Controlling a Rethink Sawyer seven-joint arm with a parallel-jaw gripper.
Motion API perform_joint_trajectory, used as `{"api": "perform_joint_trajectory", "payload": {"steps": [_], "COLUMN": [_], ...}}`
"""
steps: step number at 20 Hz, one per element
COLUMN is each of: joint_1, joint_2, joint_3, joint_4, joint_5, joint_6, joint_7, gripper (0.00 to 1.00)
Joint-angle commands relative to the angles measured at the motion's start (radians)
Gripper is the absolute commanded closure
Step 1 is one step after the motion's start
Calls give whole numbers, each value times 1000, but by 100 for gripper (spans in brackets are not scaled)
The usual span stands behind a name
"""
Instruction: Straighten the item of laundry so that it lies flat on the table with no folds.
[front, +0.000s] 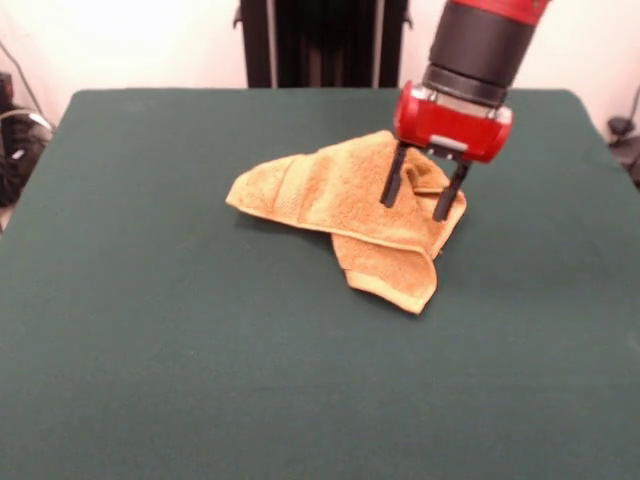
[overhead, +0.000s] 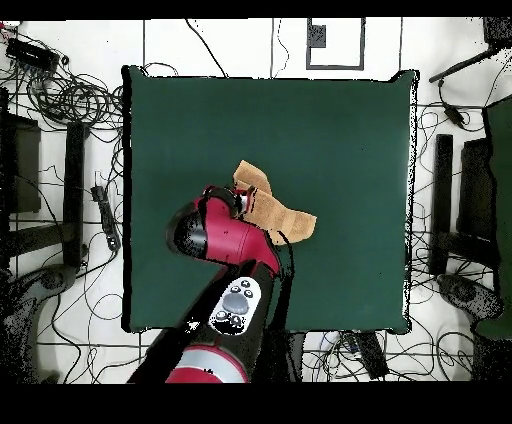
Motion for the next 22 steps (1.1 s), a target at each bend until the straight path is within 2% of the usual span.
{"api": "perform_joint_trajectory", "payload": {"steps": [1, 9, 15, 18, 22], "joint_1": [48, 87, 94, 82, 69], "joint_2": [124, 161, 154, 130, 33], "joint_3": [-13, -17, -30, 2, 18], "joint_4": [-46, -87, -90, -69, -13], "joint_5": [75, 85, 73, 75, 55], "joint_6": [185, 240, 254, 235, 259], "joint_7": [245, 249, 236, 238, 215], "gripper": [0, 0, 0, 0, 0]}}
